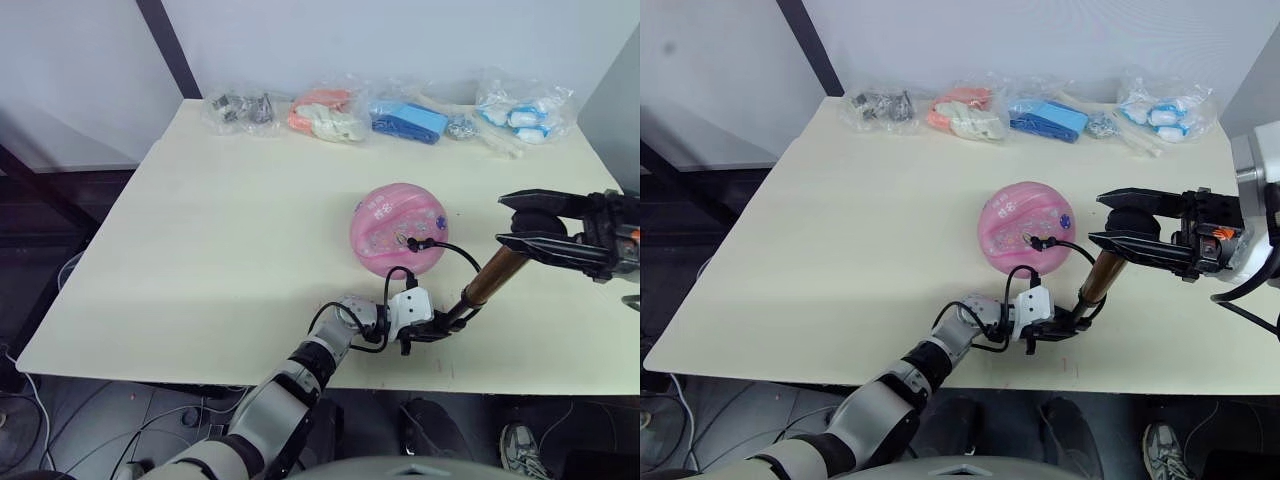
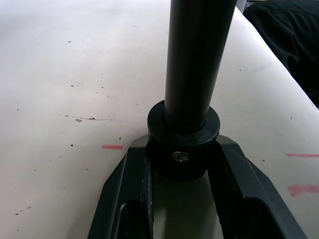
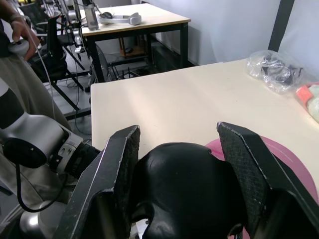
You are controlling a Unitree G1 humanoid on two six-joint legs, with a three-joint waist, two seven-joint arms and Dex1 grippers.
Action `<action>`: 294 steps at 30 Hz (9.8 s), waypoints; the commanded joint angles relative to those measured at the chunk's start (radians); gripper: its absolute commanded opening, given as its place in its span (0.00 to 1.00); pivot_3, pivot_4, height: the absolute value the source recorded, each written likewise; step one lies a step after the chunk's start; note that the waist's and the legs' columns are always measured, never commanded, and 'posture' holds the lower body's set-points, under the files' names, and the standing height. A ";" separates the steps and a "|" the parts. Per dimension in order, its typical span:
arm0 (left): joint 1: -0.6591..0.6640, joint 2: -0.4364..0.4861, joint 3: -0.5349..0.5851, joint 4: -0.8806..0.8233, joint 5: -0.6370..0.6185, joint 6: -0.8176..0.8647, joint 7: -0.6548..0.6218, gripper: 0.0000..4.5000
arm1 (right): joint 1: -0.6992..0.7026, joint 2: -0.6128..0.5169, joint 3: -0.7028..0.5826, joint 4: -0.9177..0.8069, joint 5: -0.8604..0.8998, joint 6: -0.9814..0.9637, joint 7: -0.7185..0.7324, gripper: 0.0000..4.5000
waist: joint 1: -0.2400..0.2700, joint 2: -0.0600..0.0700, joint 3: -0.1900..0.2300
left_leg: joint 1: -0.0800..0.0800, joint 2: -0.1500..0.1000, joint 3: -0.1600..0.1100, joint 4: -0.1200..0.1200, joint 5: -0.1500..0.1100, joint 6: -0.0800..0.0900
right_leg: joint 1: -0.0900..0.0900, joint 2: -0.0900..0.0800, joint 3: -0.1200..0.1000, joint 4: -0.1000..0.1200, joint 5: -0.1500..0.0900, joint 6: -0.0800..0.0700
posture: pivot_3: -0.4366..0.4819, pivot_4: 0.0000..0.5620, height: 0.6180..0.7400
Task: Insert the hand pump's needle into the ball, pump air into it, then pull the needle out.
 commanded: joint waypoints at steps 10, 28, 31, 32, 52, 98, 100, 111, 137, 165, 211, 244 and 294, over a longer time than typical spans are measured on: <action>0.022 0.017 0.008 0.041 0.016 0.029 0.017 0.24 | 0.187 0.133 0.077 -0.049 -0.135 -0.084 0.032 0.45 | -0.001 -0.001 -0.003 | 0.001 0.000 0.000 0.000 0.000 0.000 | 0.000 0.001 0.000 0.000 0.000 0.000 | 0.48 0.27 0.97; 0.022 0.019 0.012 0.030 0.020 0.039 0.012 0.24 | 0.294 0.309 0.313 0.030 -0.401 -0.282 0.070 0.45 | -0.003 -0.003 -0.007 | 0.004 -0.001 0.001 -0.001 0.000 0.000 | 0.001 0.002 0.000 0.000 0.000 0.000 | 0.48 0.27 0.97; 0.020 0.019 0.012 0.031 0.021 0.039 0.014 0.24 | 0.297 0.344 0.354 0.072 -0.461 -0.334 0.080 0.45 | -0.005 -0.003 -0.007 | 0.007 -0.001 0.001 -0.001 0.000 0.000 | 0.005 0.002 0.001 0.000 0.000 0.000 | 0.48 0.27 0.97; 0.020 0.019 0.012 0.031 0.021 0.039 0.014 0.24 | 0.295 0.352 0.360 0.081 -0.474 -0.346 0.080 0.45 | -0.006 -0.003 -0.007 | 0.009 -0.001 0.001 -0.002 0.000 0.000 | 0.006 0.002 0.001 0.000 0.000 0.000 | 0.48 0.27 0.97; 0.023 0.024 0.016 0.028 0.021 0.039 0.011 0.24 | 0.234 0.282 0.196 -0.032 -0.427 -0.402 0.038 0.45 | -0.013 -0.002 -0.004 | 0.009 0.000 0.001 -0.002 0.000 0.000 | 0.007 0.001 0.001 0.000 0.000 0.000 | 0.48 0.27 0.97; 0.019 0.002 0.026 0.058 0.021 0.021 0.025 0.24 | 0.249 0.229 0.272 0.034 -0.440 -0.323 0.061 0.45 | -0.005 -0.002 -0.004 | 0.006 0.000 0.002 -0.001 0.000 0.000 | 0.004 0.001 0.001 0.000 0.000 0.000 | 0.48 0.27 0.97; 0.020 0.001 0.027 0.058 0.020 0.021 0.025 0.24 | 0.264 0.258 0.313 0.065 -0.491 -0.370 0.068 0.45 | -0.006 -0.002 -0.004 | 0.009 0.000 0.002 -0.001 0.000 0.000 | 0.007 0.001 0.001 0.000 -0.001 0.001 | 0.48 0.27 0.97; 0.017 -0.002 0.029 0.061 0.017 0.021 0.021 0.24 | 0.267 0.338 0.368 0.128 -0.564 -0.462 0.064 0.45 | -0.010 -0.001 -0.006 | 0.012 0.000 0.002 -0.002 0.000 0.000 | 0.008 0.001 0.002 0.000 -0.001 0.002 | 0.48 0.27 0.97; 0.020 0.004 0.031 0.060 0.003 0.037 -0.007 0.24 | -0.115 -0.080 -0.087 0.079 0.089 0.055 0.001 0.45 | 0.000 0.001 -0.001 | -0.002 0.000 0.000 0.000 0.000 0.000 | -0.002 0.000 0.000 0.000 0.000 0.000 | 0.48 0.27 0.97; 0.044 0.015 0.041 0.012 -0.011 0.084 -0.022 0.24 | 0.192 0.256 0.325 0.116 -0.470 -0.303 0.083 0.45 | -0.015 0.001 -0.008 | 0.001 0.000 0.001 0.000 0.000 0.000 | -0.001 0.002 0.001 0.001 0.000 0.000 | 0.48 0.27 0.97; 0.036 0.004 0.045 0.039 -0.012 0.036 -0.015 0.24 | 0.003 -0.009 0.010 0.036 -0.081 0.032 0.063 0.45 | 0.000 -0.001 -0.002 | -0.004 0.000 0.002 0.000 0.000 0.000 | -0.007 0.001 0.002 0.001 0.000 0.000 | 0.48 0.27 0.97; 0.033 -0.003 0.053 0.038 -0.005 0.043 -0.015 0.24 | 0.115 0.082 0.058 0.054 -0.230 -0.192 0.111 0.45 | -0.016 0.003 -0.004 | 0.008 0.000 0.002 -0.002 0.000 0.000 | 0.005 0.000 0.002 0.000 0.000 0.000 | 0.48 0.27 0.97; -0.002 -0.010 -0.010 0.053 0.051 0.118 -0.027 0.24 | 0.208 0.236 0.351 0.127 -0.558 -0.331 0.075 0.45 | -0.001 -0.003 -0.009 | 0.000 -0.001 0.001 0.001 0.000 0.000 | 0.000 0.000 0.000 0.000 0.001 0.001 | 0.48 0.27 0.97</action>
